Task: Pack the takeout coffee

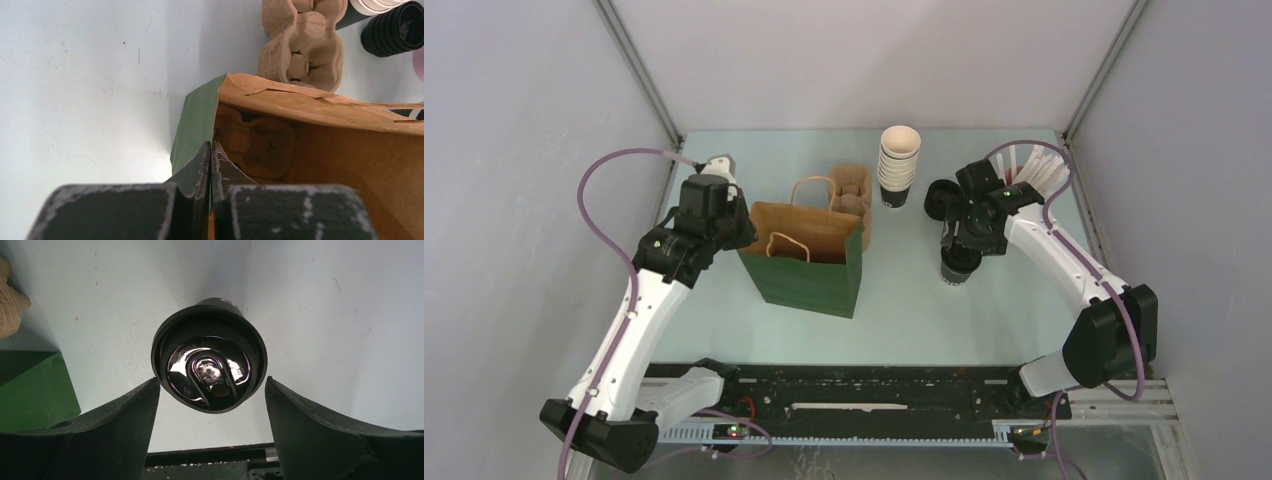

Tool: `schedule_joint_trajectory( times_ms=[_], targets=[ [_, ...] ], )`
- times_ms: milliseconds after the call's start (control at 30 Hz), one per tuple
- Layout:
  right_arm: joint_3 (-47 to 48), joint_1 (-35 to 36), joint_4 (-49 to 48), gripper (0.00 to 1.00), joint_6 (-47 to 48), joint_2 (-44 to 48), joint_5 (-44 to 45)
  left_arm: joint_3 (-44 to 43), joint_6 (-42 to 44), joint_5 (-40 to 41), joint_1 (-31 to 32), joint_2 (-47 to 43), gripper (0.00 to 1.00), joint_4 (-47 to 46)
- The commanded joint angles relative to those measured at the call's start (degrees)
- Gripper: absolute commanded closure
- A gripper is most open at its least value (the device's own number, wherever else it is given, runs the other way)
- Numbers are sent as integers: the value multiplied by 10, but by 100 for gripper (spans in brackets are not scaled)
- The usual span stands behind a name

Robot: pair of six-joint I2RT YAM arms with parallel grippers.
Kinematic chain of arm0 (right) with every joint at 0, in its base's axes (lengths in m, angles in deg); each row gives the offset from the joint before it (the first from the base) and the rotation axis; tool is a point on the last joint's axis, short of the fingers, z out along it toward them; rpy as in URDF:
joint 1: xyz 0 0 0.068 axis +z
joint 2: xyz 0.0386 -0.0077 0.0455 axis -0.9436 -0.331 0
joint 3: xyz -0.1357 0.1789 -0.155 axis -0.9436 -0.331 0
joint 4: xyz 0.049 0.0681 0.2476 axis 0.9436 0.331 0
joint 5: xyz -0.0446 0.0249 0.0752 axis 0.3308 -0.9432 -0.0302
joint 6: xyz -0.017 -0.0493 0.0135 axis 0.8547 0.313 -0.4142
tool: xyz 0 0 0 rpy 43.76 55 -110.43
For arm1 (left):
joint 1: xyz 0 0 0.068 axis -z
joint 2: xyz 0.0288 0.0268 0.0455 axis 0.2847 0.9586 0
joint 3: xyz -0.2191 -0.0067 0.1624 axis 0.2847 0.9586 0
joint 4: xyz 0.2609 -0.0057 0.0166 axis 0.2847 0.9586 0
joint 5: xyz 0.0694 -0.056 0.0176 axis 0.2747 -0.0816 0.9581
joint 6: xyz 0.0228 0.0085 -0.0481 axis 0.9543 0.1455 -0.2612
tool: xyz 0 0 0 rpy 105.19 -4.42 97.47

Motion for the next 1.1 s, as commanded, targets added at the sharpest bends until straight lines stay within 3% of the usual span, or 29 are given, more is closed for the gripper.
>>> schedule_joint_trajectory(
  times_ms=[0, 367, 633, 1067],
  targets=[
    [21, 3, 1, 13, 10, 6, 26, 13, -5, -9, -4, -9, 95, -5],
    [21, 6, -16, 19, 16, -16, 22, 14, -4, -8, -4, -10, 96, -6],
    [21, 22, -14, 9, 26, -17, 27, 16, -1, -8, -4, -12, 96, -5],
    [21, 20, -18, 7, 41, 9, 30, 14, 1, -12, -4, -7, 96, -5]
  ],
)
